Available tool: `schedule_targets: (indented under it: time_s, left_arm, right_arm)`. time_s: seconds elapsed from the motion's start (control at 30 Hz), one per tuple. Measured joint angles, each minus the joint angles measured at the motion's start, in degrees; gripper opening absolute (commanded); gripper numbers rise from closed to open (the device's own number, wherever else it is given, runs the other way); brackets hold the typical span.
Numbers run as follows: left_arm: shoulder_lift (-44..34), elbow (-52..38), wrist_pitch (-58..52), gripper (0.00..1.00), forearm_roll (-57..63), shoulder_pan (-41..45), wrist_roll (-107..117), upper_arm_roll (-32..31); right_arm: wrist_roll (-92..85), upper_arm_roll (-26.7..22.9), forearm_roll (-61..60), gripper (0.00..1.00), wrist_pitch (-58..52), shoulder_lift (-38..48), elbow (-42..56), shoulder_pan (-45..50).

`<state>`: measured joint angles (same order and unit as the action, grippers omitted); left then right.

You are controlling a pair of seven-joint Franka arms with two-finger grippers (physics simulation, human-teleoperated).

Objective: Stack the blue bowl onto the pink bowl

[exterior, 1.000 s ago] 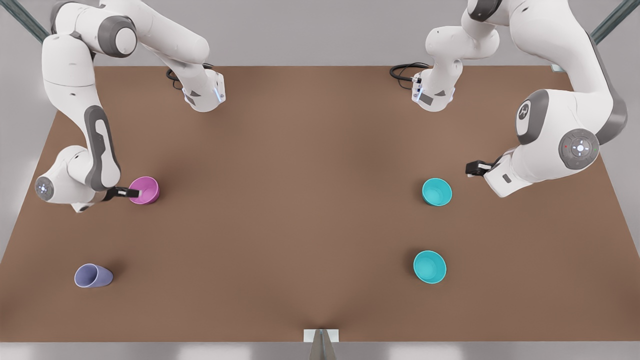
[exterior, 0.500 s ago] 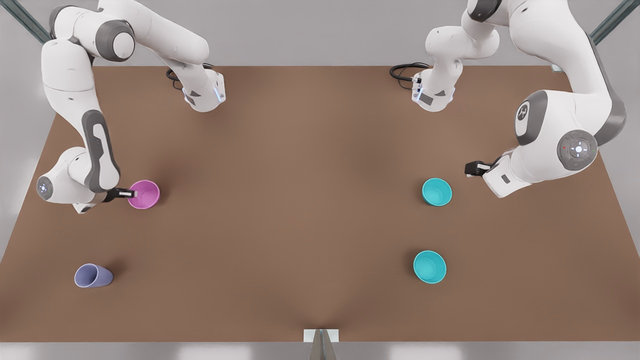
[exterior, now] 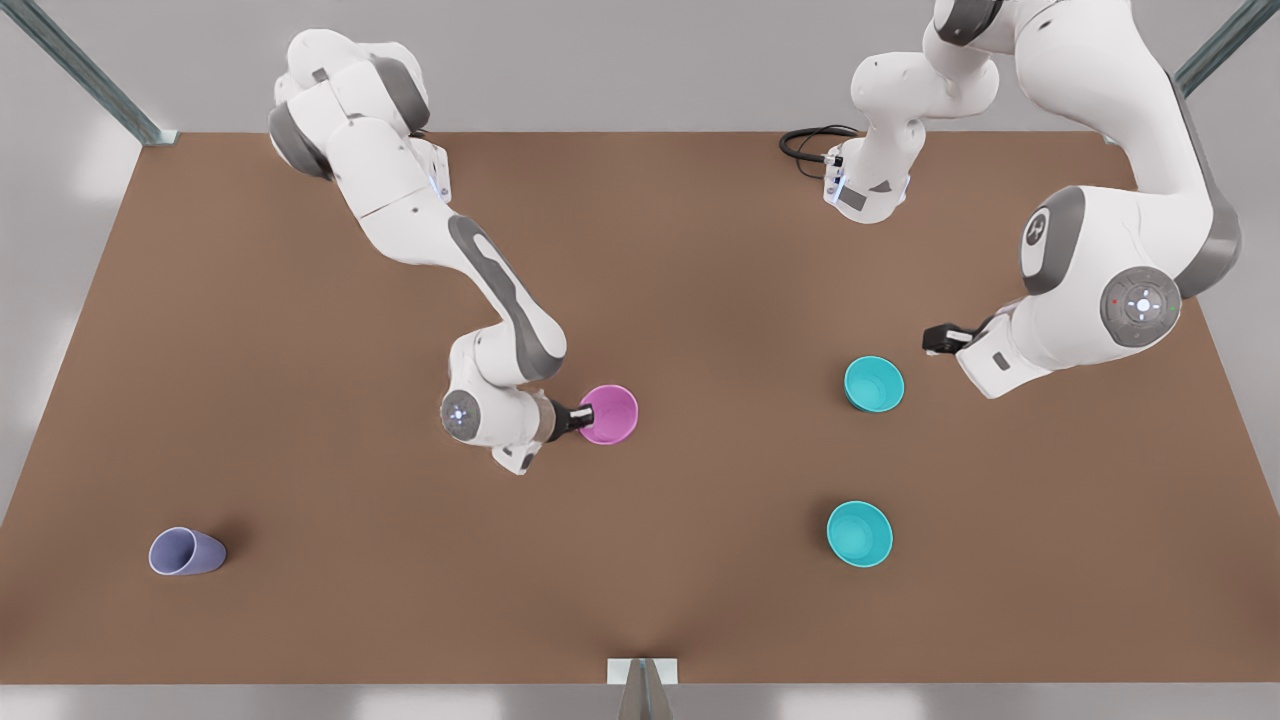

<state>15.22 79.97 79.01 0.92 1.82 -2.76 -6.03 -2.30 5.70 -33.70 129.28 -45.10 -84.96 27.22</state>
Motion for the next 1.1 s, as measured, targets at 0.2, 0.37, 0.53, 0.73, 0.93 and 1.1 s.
schedule_targets:
  time_s: [0.2,0.37,0.53,0.73,0.93,1.1]
  left_arm:
    - [4.4,0.1,0.1,1.0,-0.6,-2.2,1.2,0.2]
    - [4.5,16.5,6.8,1.0,-3.6,0.3,1.6,7.5]
    - [3.8,36.1,23.6,1.0,-11.4,0.9,-3.0,12.5]
    - [8.1,39.8,38.1,1.0,-16.8,1.1,-10.0,12.8]
    - [9.5,41.0,44.2,0.55,-18.1,2.7,-15.4,12.7]
    - [10.2,40.9,46.4,0.21,-19.6,2.6,-18.6,12.7]
  right_arm:
    - [14.5,-0.2,-1.2,0.21,12.0,-10.7,10.5,6.7]
    - [23.7,-0.2,-1.1,1.0,16.1,-11.1,11.1,7.0]
    - [30.7,-0.2,-0.4,1.0,13.2,-6.2,11.1,3.1]
    - [29.7,-0.3,17.6,1.0,-11.5,-0.6,11.2,-21.1]
    - [18.4,-1.4,36.1,1.0,-36.5,31.5,12.8,-25.1]
    - [12.1,-1.8,39.4,1.0,-45.2,39.5,5.2,-23.9]
